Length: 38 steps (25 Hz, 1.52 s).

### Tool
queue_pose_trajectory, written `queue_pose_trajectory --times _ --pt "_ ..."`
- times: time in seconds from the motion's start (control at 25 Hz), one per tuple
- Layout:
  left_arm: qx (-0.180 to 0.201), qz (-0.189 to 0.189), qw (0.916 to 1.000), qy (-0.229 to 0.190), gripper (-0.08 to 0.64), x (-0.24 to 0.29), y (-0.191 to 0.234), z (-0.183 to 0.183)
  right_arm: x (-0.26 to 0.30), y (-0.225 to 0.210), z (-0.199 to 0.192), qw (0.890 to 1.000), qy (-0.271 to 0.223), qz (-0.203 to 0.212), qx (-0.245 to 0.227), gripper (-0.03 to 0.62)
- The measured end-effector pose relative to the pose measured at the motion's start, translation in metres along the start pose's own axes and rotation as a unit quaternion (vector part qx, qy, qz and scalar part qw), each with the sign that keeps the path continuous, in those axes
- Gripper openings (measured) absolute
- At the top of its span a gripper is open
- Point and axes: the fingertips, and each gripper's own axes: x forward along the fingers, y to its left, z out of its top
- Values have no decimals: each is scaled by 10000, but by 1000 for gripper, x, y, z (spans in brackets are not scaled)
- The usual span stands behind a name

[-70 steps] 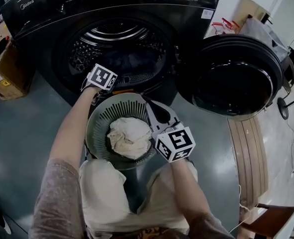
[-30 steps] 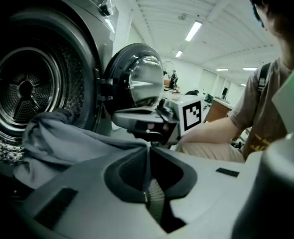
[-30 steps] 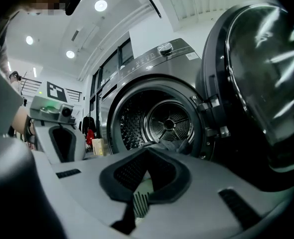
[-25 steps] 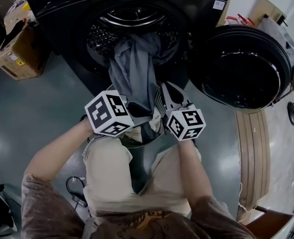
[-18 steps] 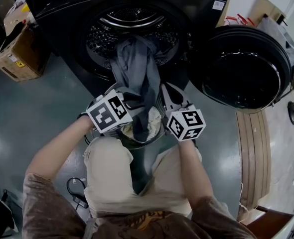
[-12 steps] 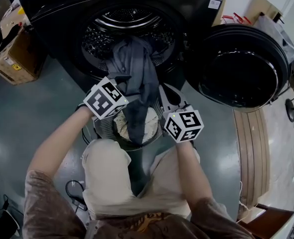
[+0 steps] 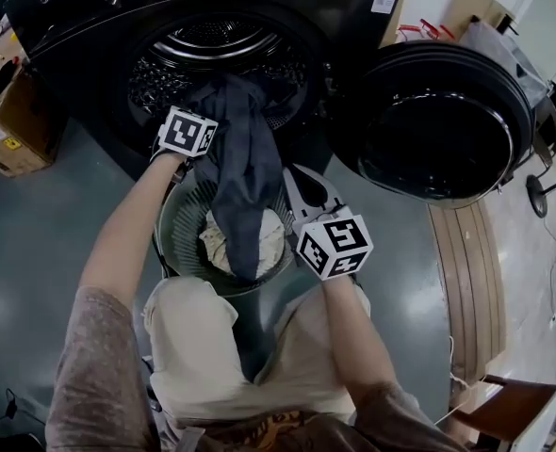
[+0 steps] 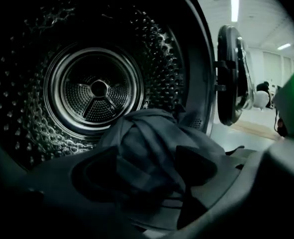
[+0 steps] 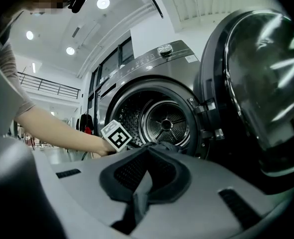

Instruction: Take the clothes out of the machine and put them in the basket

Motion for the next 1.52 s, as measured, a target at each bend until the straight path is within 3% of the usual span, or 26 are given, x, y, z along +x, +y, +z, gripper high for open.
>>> queue_pose_trajectory --times 0.08,0.32,0.4,0.52,0.6,0.96,1.28,1.52 --pt "-217 4 9997 94 370 9 6 -3 1 -2 -1 10000 20 -29 15 -5" --pt "-245 -15 9994 258 341 26 6 -12 4 2 -1 10000 -7 10 24 -5" --pt "-222 -113 9993 263 278 27 -1 -12 2 -1 -2 10000 26 -18 -39 -5" --pt "31 -121 9997 200 87 21 -9 -10 2 -7 -3 9999 21 -113 36 -5" --pt "126 -154 9997 169 54 14 -13 -9 3 -8 -3 9999 12 -125 84 -5" --pt "263 -1090 9937 52 41 -53 -71 -3 7 -5 -9 9999 83 -86 -107 -5" --pt "314 -2033 9786 -1 41 -132 -136 -13 9 -9 -10 9999 48 -103 -73 -5" --pt "437 -2420 9692 152 43 -176 -168 -25 10 -5 -10 10000 47 -30 -50 -5"
